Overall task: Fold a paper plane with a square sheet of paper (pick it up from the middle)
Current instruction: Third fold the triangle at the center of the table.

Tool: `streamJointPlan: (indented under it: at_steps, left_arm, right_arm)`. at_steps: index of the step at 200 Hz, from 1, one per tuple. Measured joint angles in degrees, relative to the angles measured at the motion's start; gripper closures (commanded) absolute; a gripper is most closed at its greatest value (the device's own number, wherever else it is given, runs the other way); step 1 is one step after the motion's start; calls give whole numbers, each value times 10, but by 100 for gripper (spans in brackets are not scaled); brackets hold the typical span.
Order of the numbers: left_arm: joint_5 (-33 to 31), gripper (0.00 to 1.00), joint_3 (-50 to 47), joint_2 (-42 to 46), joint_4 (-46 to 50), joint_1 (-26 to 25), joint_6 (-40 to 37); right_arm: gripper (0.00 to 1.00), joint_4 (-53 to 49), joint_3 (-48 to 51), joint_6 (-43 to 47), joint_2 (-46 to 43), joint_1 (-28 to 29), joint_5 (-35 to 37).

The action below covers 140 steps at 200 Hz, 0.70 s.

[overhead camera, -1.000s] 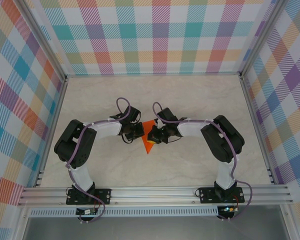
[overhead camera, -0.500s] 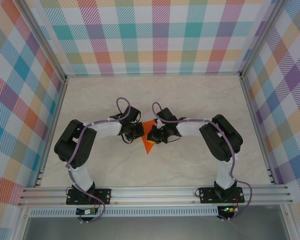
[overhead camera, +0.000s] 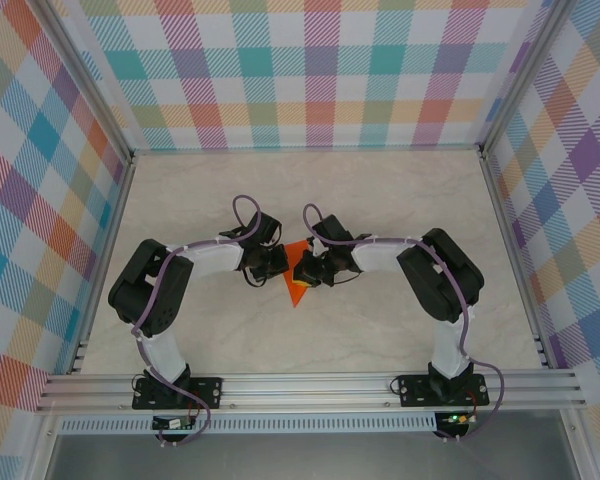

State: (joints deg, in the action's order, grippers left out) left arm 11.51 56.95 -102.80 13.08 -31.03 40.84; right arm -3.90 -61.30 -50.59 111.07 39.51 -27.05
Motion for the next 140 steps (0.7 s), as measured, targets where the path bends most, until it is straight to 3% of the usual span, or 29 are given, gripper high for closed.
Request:
streamJointPlan:
  at_steps: [140]
  left_arm:
    - [0,93,0,0,0,0,0]
  right_arm:
    - [93,0,-8,0,16,0,-1]
